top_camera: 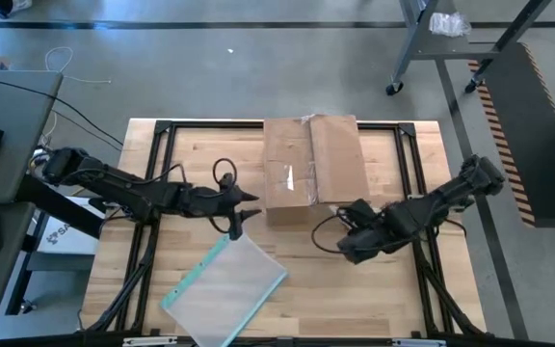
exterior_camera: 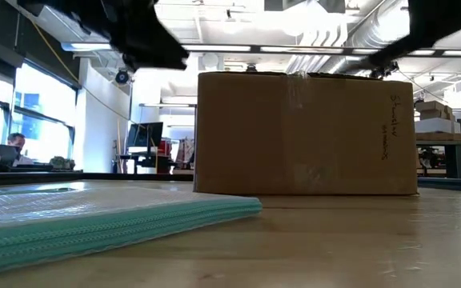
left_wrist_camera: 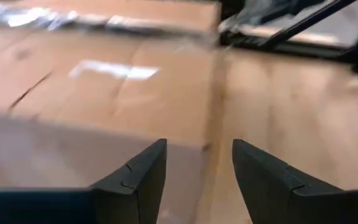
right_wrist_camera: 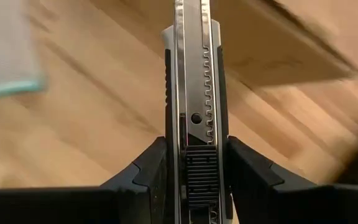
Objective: Unpack boxes
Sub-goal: Open the cardboard box using the black cutter
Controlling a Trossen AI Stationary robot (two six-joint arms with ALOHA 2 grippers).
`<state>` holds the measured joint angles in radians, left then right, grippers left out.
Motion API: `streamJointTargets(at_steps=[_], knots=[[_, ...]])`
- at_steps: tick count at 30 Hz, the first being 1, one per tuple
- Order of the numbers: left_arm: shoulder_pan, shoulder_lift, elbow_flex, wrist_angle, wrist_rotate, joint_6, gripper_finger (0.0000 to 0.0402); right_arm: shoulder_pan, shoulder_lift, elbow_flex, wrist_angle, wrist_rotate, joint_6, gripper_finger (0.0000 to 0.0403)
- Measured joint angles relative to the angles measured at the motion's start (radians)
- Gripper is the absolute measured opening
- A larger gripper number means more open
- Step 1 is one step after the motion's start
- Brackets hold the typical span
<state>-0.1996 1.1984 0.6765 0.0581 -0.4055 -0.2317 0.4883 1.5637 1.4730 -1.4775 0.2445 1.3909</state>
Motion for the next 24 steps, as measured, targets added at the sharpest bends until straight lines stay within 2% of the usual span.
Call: streamJointTargets(at_steps=[3, 8, 15, 24], knots=[[0.016, 0.0, 0.0, -0.05, -0.007, -0.022, 0.0162, -0.023, 0.054, 0.04, -0.058, -0.004, -0.016, 0.0113], [0.034, 0.029, 0.0, -0.063, -0.007, 0.006, 0.0162, -0.058, 0.125, 0.117, -0.053, -0.01, -0.103, 0.0113], [0.044, 0.115, 0.0, 0.034, 0.023, 0.053, 0.0162, -0.121, 0.183, 0.198, -0.034, -0.012, -0.232, 0.0113], [0.042, 0.224, 0.0, 0.148, 0.055, 0.055, 0.0162, -0.148, 0.185, 0.2, 0.02, -0.049, -0.365, 0.0113]])
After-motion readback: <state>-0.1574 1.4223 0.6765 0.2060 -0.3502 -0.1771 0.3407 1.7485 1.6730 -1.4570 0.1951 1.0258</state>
